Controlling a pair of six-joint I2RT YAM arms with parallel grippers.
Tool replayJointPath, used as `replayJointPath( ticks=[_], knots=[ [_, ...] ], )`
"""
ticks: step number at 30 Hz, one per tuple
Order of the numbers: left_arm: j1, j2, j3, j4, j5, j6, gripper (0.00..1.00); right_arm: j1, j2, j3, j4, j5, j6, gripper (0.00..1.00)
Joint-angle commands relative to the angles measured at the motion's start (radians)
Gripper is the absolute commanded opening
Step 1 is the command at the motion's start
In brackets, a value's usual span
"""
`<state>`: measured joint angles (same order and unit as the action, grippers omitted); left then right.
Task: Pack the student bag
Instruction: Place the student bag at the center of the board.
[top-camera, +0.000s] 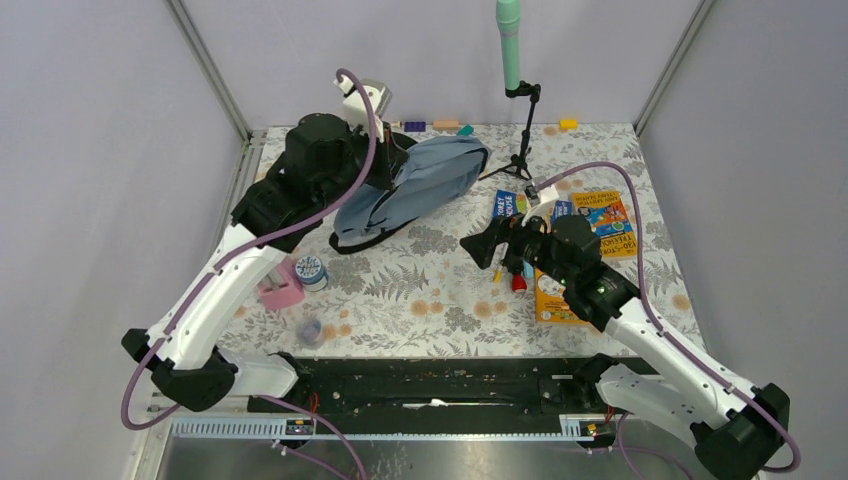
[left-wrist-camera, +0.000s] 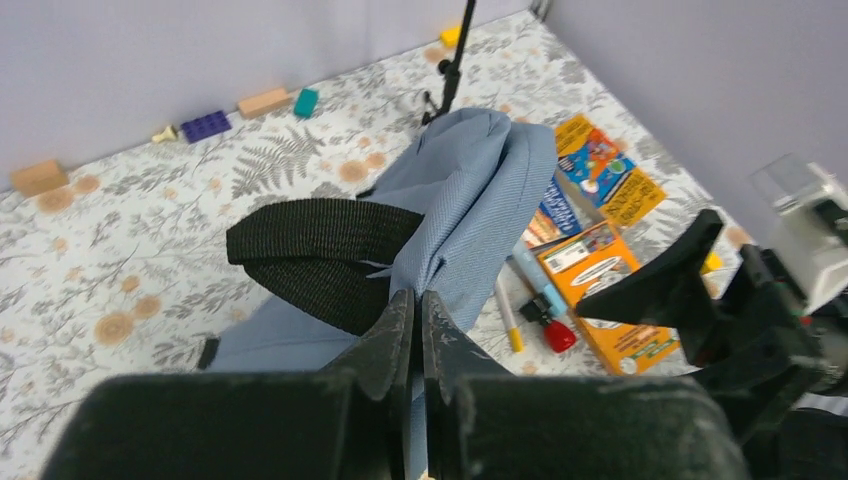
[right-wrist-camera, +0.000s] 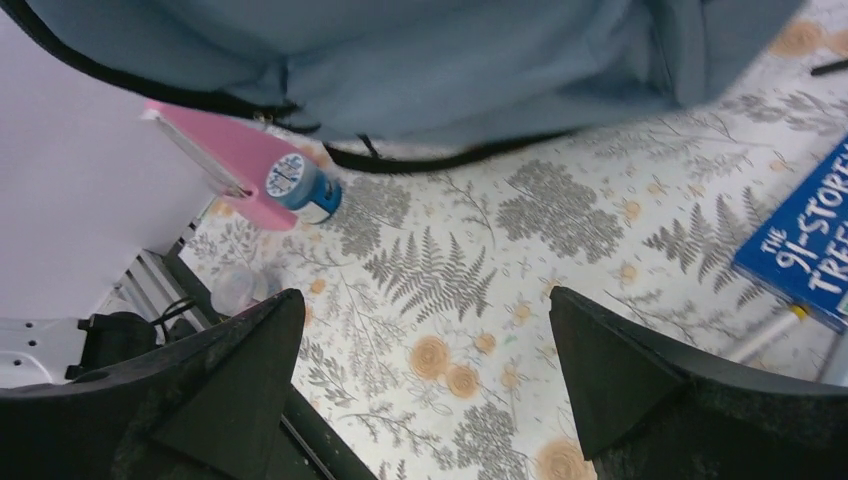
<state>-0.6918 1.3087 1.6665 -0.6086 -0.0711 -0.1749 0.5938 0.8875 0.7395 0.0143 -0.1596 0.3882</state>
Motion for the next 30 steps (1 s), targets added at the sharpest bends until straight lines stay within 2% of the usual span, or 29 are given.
replayJointPath(
  ticks=[1, 4, 11, 15, 18, 22, 30],
  knots=[
    [-0.001, -0.074, 0.106, 0.098, 0.117, -0.055, 0.00, 0.070, 0.006, 0.038, 0.176, 0.132, 0.003, 1.00],
    [-0.001, -0.087, 0.119, 0.099, 0.136, -0.078, 0.00, 0.074, 0.017, 0.042, 0.184, 0.215, -0.019, 1.00],
    [0.022, -0.114, 0.103, 0.113, 0.187, -0.127, 0.00, 0.075, 0.039, 0.078, 0.003, 0.462, -0.100, 1.00],
    [0.129, -0.127, -0.024, 0.163, 0.229, -0.167, 0.00, 0.074, 0.064, 0.021, 0.017, 0.418, 0.059, 1.00],
    [0.169, -0.143, -0.116, 0.210, 0.225, -0.147, 0.00, 0.074, 0.098, -0.061, 0.128, 0.302, 0.198, 1.00],
    [0.177, -0.171, -0.205, 0.258, 0.234, -0.065, 0.00, 0.076, 0.129, -0.137, 0.254, 0.253, 0.343, 0.99],
    [0.183, -0.232, -0.342, 0.329, 0.151, 0.037, 0.00, 0.092, 0.104, -0.210, 0.313, 0.275, 0.502, 0.97]
  ],
)
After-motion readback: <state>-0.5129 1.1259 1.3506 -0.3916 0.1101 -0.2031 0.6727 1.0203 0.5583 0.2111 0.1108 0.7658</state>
